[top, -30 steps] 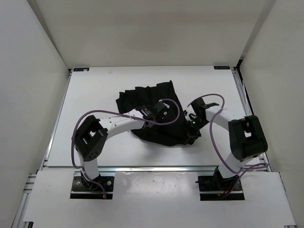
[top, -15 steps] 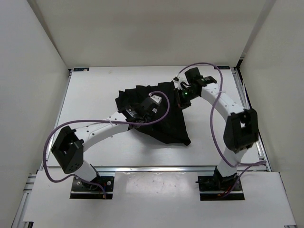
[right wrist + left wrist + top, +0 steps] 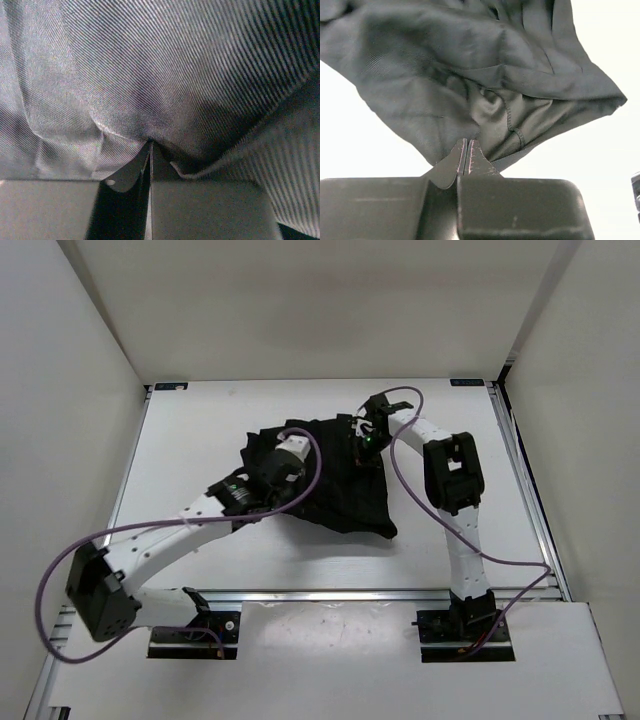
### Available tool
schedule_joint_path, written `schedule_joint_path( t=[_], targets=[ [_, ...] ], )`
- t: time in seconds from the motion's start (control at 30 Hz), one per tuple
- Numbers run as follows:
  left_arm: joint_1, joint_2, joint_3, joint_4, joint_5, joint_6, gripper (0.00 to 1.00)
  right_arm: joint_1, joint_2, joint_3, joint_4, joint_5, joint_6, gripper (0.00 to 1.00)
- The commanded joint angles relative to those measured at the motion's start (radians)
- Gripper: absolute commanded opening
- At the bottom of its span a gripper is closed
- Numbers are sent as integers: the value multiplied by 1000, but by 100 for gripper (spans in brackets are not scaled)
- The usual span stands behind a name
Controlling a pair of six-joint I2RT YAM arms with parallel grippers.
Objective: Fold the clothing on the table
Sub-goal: Flatten the skirt out
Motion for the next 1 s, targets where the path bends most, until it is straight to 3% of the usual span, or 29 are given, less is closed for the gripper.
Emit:
schedule_joint_path(
  t=[0.0,0.23,0.5,0.57,0.7,0.9,0.97],
  targets=[
    [50,-128,-34,-4,-66,-55,0,-35,-22,-74,-14,103,5,0],
    [151,-299,-174,-70,-29,-134,0,-81,-91,-202,-2,152,1,0],
    [283,-486,-269,-159,106,-184,1,-69,-82,-173,-43,217,13,0],
    [315,-510,-307,-176,132,-169,13,-69,-70,-136,-63,222,7,0],
    [422,-547,-330,-107,319,-142,18,-46,-102,-84,-92,180,-5,0],
    [305,-471,-260,53,372,-187,22,60,-224,-24,-168,214,-31,1],
    [282,-420,-234,88,378,-184,25,91,-269,-53,-169,208,-30,10]
  ],
)
